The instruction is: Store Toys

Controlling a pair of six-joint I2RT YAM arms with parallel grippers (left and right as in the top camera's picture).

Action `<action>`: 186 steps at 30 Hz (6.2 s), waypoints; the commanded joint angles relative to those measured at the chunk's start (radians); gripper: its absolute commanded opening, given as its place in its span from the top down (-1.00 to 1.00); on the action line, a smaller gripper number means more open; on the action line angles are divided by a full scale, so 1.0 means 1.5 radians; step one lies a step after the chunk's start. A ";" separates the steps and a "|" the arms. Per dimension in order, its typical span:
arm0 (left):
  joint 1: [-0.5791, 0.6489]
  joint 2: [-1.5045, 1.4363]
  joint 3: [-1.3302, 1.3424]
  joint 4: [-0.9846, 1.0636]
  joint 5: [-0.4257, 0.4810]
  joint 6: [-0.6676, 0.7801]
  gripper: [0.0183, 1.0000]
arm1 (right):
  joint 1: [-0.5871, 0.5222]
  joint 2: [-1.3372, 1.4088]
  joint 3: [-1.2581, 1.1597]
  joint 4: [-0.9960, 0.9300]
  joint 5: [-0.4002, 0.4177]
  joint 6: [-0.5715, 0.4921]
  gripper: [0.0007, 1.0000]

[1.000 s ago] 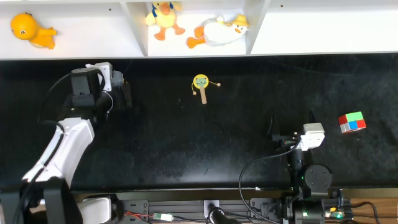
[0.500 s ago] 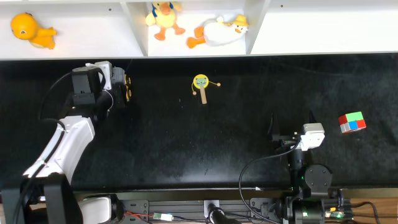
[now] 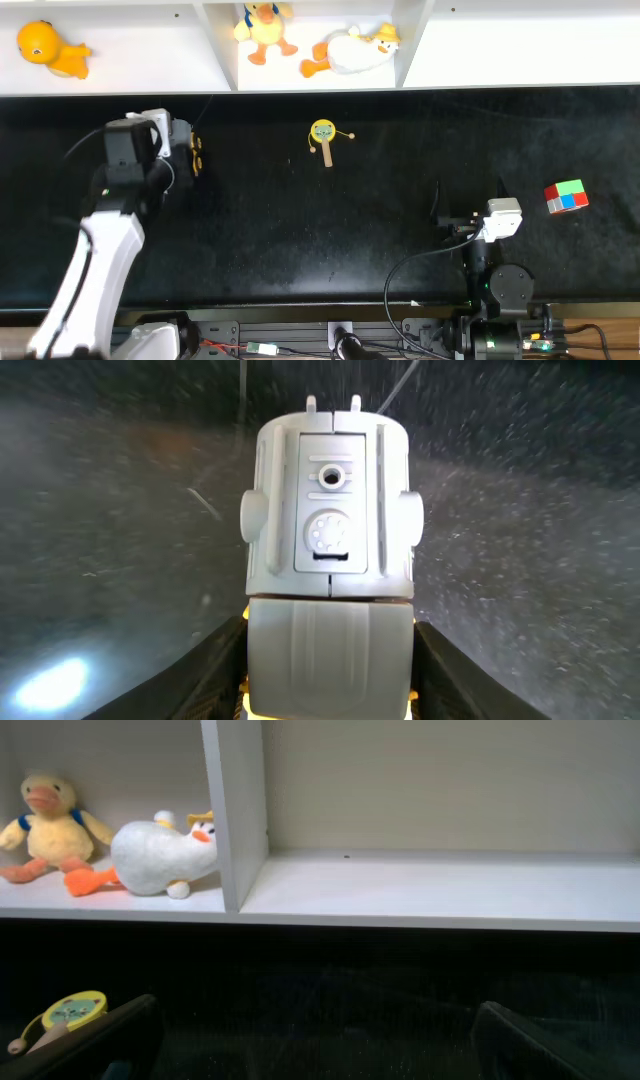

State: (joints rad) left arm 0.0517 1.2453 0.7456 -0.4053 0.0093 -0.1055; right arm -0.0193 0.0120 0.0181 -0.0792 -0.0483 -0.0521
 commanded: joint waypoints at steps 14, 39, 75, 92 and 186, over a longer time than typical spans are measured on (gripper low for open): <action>-0.008 0.011 0.142 0.011 -0.012 0.005 0.48 | -0.002 -0.005 -0.009 0.003 -0.002 0.005 -0.99; -0.052 0.353 0.424 0.042 -0.073 0.020 0.44 | -0.002 -0.005 -0.009 0.003 -0.002 0.005 -0.99; -0.077 -0.565 -0.330 0.351 -0.064 0.031 -1.00 | -0.002 -0.005 -0.009 0.003 -0.002 0.005 -0.99; -0.077 -0.829 -0.491 0.215 -0.039 0.005 -1.00 | -0.002 -0.005 -0.009 0.003 -0.002 0.005 -0.99; -0.077 -0.829 -0.491 0.215 -0.039 0.005 -1.00 | 0.500 1.265 0.790 -0.349 0.205 0.494 -0.99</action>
State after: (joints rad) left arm -0.0593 0.0147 0.0128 -0.0830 -0.0559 -0.0914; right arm 0.7338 1.8862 1.1839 -0.5972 0.3073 0.7055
